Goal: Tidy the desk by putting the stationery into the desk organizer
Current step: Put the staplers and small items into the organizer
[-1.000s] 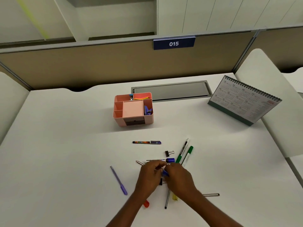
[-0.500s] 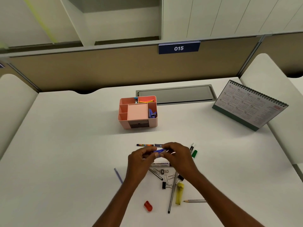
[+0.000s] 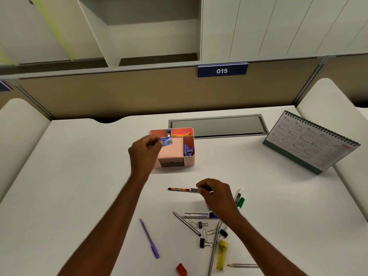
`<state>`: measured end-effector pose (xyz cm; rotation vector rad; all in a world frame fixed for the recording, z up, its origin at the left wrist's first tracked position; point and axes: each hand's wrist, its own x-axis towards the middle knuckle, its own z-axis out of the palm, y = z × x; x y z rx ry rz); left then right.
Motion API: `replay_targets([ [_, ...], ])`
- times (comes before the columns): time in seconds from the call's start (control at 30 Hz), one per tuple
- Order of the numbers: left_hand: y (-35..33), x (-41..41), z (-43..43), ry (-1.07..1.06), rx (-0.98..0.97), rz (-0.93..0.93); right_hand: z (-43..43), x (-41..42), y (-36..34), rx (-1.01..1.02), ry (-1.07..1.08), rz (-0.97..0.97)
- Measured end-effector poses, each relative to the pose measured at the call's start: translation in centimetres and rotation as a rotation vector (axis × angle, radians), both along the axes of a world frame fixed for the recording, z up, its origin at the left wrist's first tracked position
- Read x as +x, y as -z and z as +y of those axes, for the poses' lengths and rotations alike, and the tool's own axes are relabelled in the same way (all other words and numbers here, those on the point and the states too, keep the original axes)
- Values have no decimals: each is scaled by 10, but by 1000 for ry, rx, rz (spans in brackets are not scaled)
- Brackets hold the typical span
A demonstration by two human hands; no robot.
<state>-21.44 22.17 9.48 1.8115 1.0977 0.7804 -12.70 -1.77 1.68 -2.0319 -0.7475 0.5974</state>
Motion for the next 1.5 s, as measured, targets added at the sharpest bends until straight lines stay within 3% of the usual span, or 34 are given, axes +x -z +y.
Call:
replay_targets([
  [0.17, 0, 34, 50, -87, 114, 122, -4, -2, 9, 1, 8, 58],
  [0.3, 5, 60, 66, -156, 116, 362, -4, 1, 14, -14, 13, 83],
  [0.5, 23, 84, 77, -91, 98, 559, 0, 8, 15, -26, 20, 100],
  [0.97, 57, 104, 99, 52, -71, 601, 3, 20, 21, -82, 3, 76],
  [1.5, 43, 108, 96, 87, -208, 666, 0, 24, 21, -89, 35, 118],
])
